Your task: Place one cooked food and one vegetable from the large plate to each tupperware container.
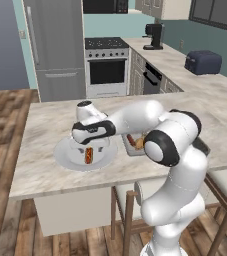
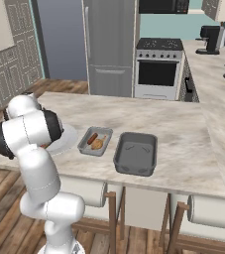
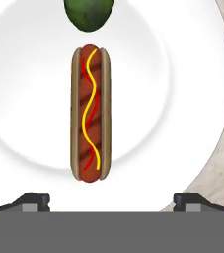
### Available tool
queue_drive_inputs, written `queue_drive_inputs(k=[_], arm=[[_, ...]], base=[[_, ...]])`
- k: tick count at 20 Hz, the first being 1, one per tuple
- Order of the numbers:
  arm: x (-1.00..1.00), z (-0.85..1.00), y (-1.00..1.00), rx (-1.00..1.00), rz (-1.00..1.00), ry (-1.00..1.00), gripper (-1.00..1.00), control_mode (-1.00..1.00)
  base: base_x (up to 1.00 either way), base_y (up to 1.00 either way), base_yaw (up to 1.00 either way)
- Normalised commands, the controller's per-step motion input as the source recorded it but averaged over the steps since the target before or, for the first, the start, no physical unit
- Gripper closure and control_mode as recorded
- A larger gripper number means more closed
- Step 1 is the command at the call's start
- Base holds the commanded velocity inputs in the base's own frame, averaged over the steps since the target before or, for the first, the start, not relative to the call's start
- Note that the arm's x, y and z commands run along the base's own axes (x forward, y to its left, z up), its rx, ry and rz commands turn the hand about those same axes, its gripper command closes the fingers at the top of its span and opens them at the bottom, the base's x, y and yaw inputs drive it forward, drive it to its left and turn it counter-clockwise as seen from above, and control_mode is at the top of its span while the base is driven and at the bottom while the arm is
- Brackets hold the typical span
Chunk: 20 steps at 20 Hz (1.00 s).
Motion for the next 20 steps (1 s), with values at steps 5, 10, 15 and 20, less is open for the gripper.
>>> queue_drive_inputs(k=[5, 10, 15, 20], arm=[[0.06, -0.26, 0.0, -0.07, 0.0, 0.02, -1.0, -1.0], [0.11, -0.39, 0.0, -0.03, 0.0, 0.0, -1.0, -1.0], [0.17, -0.36, 0.0, 0.0, 0.0, 0.0, -1.0, -1.0], [0.09, -0.24, 0.0, 0.0, 0.0, 0.0, -1.0, -1.0]], base=[[0.0, 0.0, 0.0], [0.0, 0.0, 0.0], [0.0, 0.0, 0.0], [0.0, 0.0, 0.0]])
